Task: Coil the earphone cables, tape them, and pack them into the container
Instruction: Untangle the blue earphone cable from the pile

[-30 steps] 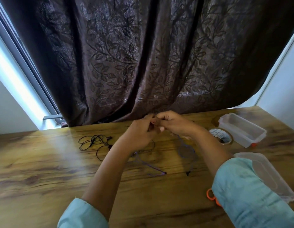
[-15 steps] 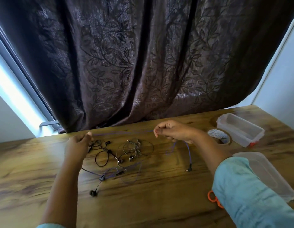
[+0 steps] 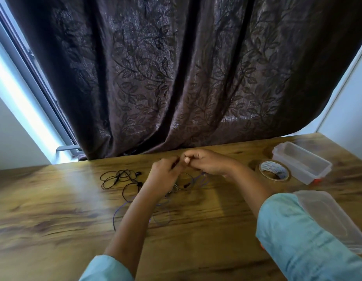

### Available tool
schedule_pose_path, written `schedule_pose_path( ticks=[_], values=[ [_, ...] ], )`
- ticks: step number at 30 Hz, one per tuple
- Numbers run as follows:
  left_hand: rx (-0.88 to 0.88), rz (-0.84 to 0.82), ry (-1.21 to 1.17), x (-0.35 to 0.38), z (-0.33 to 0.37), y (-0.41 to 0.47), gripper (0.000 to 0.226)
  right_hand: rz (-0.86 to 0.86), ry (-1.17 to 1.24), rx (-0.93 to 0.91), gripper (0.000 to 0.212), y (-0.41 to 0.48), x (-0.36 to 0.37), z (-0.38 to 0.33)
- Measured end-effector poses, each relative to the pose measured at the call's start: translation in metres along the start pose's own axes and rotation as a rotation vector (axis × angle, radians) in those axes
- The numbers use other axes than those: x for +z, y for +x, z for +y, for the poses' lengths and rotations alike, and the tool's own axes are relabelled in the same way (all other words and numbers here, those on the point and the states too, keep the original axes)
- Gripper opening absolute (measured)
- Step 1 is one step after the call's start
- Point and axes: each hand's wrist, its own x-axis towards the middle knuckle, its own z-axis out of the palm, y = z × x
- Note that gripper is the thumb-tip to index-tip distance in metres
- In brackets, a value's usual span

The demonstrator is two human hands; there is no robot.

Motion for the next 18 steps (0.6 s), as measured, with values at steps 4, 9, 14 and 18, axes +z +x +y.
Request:
schedule_pose_path(
  ticks=[4,9,14,18],
  values=[
    [-0.073,0.132,-0.135,-0.017,-0.017,0.002,0.033,0.017,0.023,0.044,0.022,-0.016,-0.011,0.004],
    [-0.175,0.336,-0.242,-0.055,-0.061,-0.003,0.029,0.044,0.111,0.128,0.02,-0.027,-0.021,0.021],
    [-0.313,0.413,-0.305,-0.077,-0.1,-0.016,0.025,0.14,0.16,0.169,0.016,-0.027,-0.022,0.034],
    [-0.422,0.323,-0.32,-0.078,-0.121,-0.025,0.02,0.223,0.195,0.134,0.021,-0.026,-0.021,0.038]
  ],
)
